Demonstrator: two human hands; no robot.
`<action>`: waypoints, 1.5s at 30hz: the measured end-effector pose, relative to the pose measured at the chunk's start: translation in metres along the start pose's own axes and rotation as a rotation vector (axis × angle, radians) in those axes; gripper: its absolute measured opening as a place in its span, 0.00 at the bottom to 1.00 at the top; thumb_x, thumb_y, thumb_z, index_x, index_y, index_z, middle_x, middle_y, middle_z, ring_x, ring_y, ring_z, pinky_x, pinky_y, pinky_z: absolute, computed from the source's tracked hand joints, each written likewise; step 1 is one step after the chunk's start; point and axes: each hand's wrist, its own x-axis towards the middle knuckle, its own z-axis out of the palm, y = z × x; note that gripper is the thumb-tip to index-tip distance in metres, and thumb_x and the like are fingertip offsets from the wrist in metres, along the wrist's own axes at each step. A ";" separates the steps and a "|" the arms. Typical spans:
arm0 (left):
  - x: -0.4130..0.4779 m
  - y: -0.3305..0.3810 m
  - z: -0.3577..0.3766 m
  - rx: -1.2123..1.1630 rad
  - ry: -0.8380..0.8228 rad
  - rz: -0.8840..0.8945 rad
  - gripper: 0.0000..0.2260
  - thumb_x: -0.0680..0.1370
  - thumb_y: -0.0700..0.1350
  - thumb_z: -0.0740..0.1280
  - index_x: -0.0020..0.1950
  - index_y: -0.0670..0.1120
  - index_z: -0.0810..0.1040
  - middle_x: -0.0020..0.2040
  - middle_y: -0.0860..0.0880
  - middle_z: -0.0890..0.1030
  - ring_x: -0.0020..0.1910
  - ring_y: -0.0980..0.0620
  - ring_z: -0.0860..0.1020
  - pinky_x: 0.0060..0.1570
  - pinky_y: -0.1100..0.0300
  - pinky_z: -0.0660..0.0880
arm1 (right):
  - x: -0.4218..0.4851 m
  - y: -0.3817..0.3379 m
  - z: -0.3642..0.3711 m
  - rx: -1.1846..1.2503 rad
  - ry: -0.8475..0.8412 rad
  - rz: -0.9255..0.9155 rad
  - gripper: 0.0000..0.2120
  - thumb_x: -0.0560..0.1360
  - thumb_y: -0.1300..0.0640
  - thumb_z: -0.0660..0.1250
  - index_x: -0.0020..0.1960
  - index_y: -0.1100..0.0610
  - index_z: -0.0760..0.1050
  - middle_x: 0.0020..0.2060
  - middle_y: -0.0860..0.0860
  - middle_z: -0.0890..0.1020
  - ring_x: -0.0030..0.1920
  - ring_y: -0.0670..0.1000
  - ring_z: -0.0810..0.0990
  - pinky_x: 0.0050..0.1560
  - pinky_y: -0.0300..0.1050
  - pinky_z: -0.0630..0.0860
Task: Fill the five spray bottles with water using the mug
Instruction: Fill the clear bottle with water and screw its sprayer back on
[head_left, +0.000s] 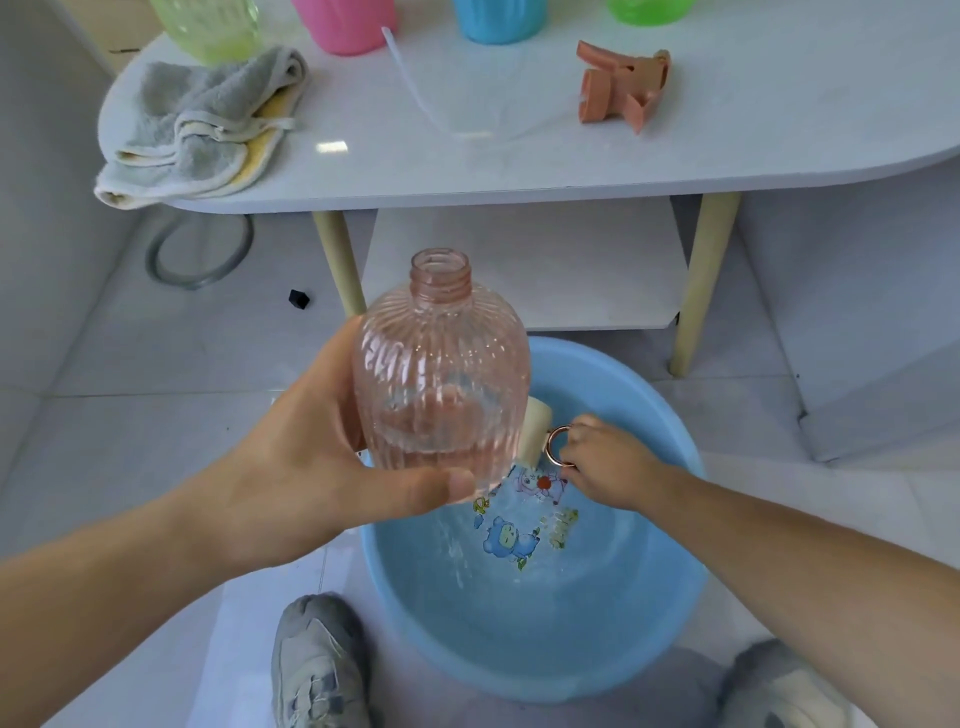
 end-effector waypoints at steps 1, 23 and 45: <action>0.000 0.000 0.000 -0.003 0.002 0.000 0.41 0.63 0.37 0.83 0.72 0.53 0.71 0.60 0.51 0.85 0.59 0.51 0.85 0.53 0.63 0.81 | 0.000 -0.001 -0.001 -0.010 -0.009 0.003 0.15 0.81 0.46 0.60 0.53 0.56 0.80 0.49 0.53 0.80 0.60 0.54 0.71 0.59 0.48 0.72; -0.003 -0.001 -0.005 -0.007 0.027 -0.028 0.42 0.63 0.37 0.81 0.74 0.50 0.69 0.62 0.48 0.84 0.61 0.49 0.84 0.58 0.57 0.82 | -0.006 -0.028 0.008 0.317 0.024 0.139 0.19 0.78 0.45 0.65 0.39 0.58 0.80 0.35 0.52 0.78 0.47 0.50 0.75 0.46 0.47 0.75; -0.031 0.048 -0.014 -0.161 0.075 0.133 0.38 0.66 0.37 0.80 0.73 0.48 0.69 0.62 0.45 0.84 0.60 0.47 0.85 0.53 0.55 0.83 | -0.137 -0.087 -0.233 1.275 0.366 0.209 0.18 0.82 0.59 0.61 0.34 0.59 0.79 0.36 0.55 0.85 0.47 0.54 0.85 0.44 0.35 0.80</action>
